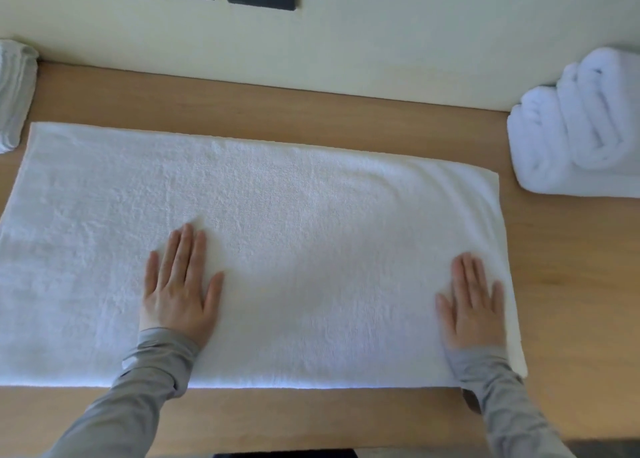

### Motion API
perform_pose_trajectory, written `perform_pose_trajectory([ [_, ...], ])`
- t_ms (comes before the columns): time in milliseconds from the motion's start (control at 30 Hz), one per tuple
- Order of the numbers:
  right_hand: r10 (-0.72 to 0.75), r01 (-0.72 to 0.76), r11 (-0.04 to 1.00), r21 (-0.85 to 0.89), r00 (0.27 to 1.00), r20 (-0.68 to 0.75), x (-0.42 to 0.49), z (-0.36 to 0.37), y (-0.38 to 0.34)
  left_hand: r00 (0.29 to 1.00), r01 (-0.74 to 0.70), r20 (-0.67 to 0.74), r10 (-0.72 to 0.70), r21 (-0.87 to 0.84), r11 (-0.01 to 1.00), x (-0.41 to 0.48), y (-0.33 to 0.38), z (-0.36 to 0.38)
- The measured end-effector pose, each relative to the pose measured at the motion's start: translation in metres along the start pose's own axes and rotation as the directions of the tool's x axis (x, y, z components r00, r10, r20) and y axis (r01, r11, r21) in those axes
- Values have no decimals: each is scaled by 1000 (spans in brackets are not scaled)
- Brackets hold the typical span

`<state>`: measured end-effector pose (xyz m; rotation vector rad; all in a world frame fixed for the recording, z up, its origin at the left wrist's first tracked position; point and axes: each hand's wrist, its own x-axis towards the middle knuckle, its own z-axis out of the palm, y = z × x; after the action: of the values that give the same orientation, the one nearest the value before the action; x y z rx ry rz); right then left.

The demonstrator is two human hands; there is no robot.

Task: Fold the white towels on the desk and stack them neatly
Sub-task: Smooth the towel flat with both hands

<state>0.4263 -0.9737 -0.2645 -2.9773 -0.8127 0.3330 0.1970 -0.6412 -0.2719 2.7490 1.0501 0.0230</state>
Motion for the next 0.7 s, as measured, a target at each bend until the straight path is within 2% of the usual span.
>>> perform_pose_trajectory([
  [133, 242, -243, 960, 141, 970, 24, 7, -3, 37, 1000, 4, 5, -4, -2, 1000, 1, 2, -1],
  [200, 332, -333, 931, 148, 943, 27, 5, -6, 32, 1000, 1, 16, -1, 3, 1000, 1, 2, -1],
  [233, 338, -334, 935, 119, 941, -18, 2, -8, 24, 1000, 1, 18, -1, 3, 1000, 1, 3, -1],
  [300, 235, -229, 971, 64, 966, -108, -10, -10, -7, 1000, 3, 21, -3, 3, 1000, 0, 2, -1],
  [367, 46, -40, 998, 48, 990, -130, -24, -6, -49, 1000, 2, 18, -2, -2, 1000, 3, 0, -1],
  [467, -316, 314, 948, -40, 948, -38, -49, 15, -97, 999, -18, 34, 18, 0, 1000, 4, -1, -1],
  [500, -382, 381, 923, -53, 924, -3, -55, 21, -101, 999, -22, 36, 22, 2, 1000, 3, -1, -1],
  [600, -378, 380, 923, -63, 925, 36, -58, 22, -78, 999, -22, 39, 22, 14, 1000, 3, -3, 0],
  [700, -249, 253, 965, -67, 966, 66, -50, 11, -27, 1000, -8, 25, 8, 19, 1000, 4, -5, -1],
])
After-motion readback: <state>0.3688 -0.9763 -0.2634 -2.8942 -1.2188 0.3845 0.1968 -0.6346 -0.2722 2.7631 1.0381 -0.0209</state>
